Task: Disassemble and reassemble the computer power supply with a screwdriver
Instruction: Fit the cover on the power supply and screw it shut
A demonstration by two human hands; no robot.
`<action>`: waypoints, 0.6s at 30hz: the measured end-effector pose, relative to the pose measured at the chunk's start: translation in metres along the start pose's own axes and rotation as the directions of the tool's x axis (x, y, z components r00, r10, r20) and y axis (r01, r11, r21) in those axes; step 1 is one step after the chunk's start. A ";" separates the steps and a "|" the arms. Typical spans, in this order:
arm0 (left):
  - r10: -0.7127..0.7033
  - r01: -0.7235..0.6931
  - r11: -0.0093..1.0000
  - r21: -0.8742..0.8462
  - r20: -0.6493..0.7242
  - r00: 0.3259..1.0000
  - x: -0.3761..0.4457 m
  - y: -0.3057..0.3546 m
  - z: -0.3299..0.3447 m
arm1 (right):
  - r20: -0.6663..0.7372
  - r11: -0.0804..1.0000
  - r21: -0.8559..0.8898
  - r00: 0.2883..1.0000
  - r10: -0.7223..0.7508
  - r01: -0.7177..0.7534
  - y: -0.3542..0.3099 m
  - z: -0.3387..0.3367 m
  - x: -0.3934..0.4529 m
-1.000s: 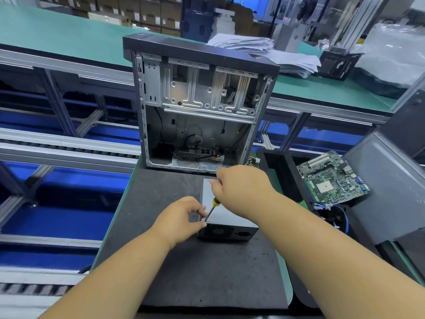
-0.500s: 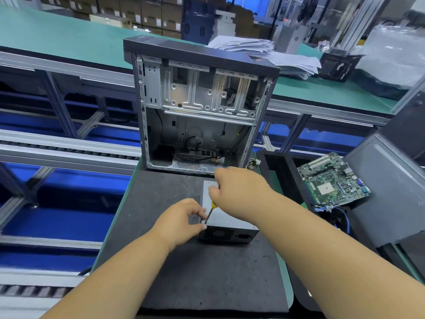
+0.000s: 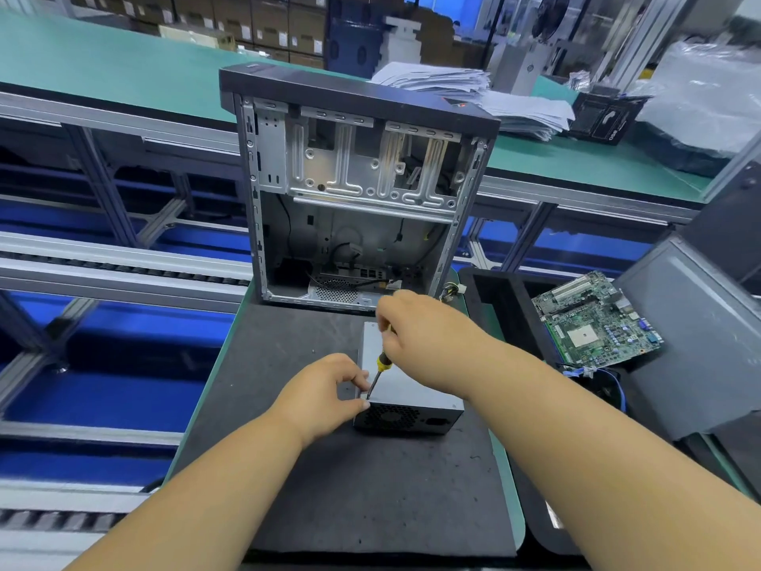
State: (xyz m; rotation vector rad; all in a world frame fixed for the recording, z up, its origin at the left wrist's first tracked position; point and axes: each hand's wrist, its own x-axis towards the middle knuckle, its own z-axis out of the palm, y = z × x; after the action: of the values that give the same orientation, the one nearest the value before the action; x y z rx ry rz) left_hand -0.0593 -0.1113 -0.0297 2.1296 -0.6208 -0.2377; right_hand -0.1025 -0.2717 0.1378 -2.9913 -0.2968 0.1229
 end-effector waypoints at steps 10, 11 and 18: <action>0.017 -0.017 1.000 -0.005 -0.013 1.000 -0.002 0.000 0.001 | -0.004 0.987 -0.153 0.999 0.045 -0.045 -0.006 0.008 -0.002; 0.017 -0.017 1.000 -0.010 -0.015 1.000 -0.002 0.000 0.001 | 0.030 0.995 -0.093 0.999 0.038 -0.035 -0.005 0.005 -0.003; 0.017 -0.018 0.999 -0.030 -0.018 1.000 -0.002 -0.001 0.002 | 0.058 0.988 -0.152 0.998 0.038 -0.029 -0.002 -0.002 0.003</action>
State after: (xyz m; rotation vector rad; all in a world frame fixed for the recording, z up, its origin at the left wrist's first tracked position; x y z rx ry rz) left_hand -0.0615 -0.1108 -0.0321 2.0945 -0.6218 -0.2173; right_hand -0.0999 -0.2695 0.1403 -3.1487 -0.2746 0.2036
